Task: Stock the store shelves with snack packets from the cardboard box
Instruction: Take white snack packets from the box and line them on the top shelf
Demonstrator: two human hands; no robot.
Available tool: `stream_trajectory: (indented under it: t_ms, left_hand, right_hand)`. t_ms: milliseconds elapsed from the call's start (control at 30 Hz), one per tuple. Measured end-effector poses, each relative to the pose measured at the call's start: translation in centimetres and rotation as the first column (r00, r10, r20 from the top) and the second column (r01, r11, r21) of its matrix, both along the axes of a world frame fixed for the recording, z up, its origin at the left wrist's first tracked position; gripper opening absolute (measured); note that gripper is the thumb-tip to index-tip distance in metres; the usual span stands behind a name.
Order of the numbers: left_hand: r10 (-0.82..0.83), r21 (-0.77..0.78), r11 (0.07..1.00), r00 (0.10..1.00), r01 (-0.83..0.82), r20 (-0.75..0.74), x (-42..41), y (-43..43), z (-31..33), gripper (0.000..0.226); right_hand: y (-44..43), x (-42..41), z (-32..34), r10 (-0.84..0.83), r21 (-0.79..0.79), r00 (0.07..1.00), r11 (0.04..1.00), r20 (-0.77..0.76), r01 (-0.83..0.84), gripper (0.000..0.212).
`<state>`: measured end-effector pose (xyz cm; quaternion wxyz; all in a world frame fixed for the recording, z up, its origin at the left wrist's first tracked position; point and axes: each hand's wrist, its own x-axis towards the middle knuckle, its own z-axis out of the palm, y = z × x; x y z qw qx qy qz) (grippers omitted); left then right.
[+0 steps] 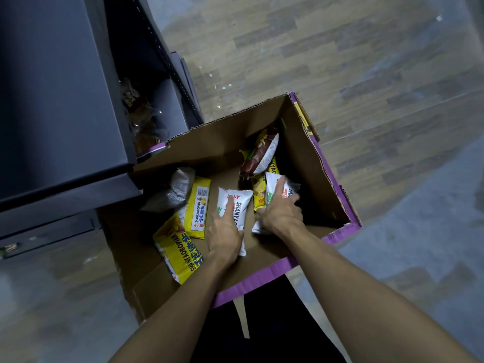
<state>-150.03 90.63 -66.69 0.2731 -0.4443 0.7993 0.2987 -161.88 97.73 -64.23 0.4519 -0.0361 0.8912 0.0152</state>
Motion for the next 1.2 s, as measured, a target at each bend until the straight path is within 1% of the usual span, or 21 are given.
stream_trajectory:
  t_ms: [67, 200, 267, 367, 467, 567, 733, 867, 1067, 1200]
  left_hand:
    - [-0.011, -0.01, 1.0, 1.0, 0.011, 0.028, -0.2, 0.2, -0.7, 0.093]
    - [-0.021, -0.026, 0.999, 0.998, 0.023, 0.065, -0.6, 0.2, -0.9, 0.093]
    - [-0.052, -0.061, 0.996, 0.994, 0.058, 0.097, -0.9, -0.2, -0.8, 0.089]
    - [-0.082, -0.126, 0.987, 0.99, 0.096, 0.115, -1.3, -0.5, 0.0, 0.075]
    - [-0.063, -0.165, 0.984, 0.996, 0.072, 0.06, -1.2, -0.6, 1.5, 0.063]
    - [-0.033, -0.179, 0.983, 0.999, 0.033, 0.004, -0.7, -0.8, 3.9, 0.057]
    - [0.038, -0.22, 0.974, 0.993, -0.061, -0.109, 0.3, -1.3, 8.3, 0.059]
    - [0.058, -0.249, 0.963, 0.982, -0.102, -0.178, 1.1, -2.0, 11.8, 0.062]
    - [0.028, -0.267, 0.957, 0.953, -0.113, -0.303, 3.1, -2.7, 15.6, 0.065]
    - [-0.023, -0.28, 0.956, 0.924, -0.092, -0.382, 5.6, -2.8, 17.4, 0.063]
  right_hand:
    - [0.1, 0.5, -0.7, -0.017, 0.001, 0.999, 1.0, 0.027, 0.017, 0.1]
    - [0.3, 0.6, -1.3, -0.047, -0.019, 0.999, 0.999, 0.001, 0.047, 0.095]
    - [0.4, 0.3, -1.1, -0.076, -0.044, 0.997, 0.996, -0.001, 0.076, 0.091]
    - [0.3, -0.2, -0.2, -0.101, -0.062, 0.995, 0.993, 0.008, 0.101, 0.088]
    - [0.2, -0.9, 1.5, -0.101, -0.097, 0.995, 0.99, -0.004, 0.1, 0.081]
    - [0.5, -1.6, 3.8, -0.072, -0.125, 0.997, 0.99, -0.008, 0.071, 0.076]
    - [0.8, -1.8, 7.6, -0.052, -0.222, 0.998, 0.974, -0.027, 0.044, 0.077]
    - [0.7, -1.1, 10.3, -0.03, -0.268, 0.997, 0.963, -0.067, 0.011, 0.079]
    - [0.6, 1.6, 14.3, 0.007, -0.332, 0.984, 0.941, -0.179, -0.067, 0.079]
    - [0.5, 5.0, 16.9, 0.037, -0.322, 0.96, 0.938, -0.276, -0.129, 0.079]
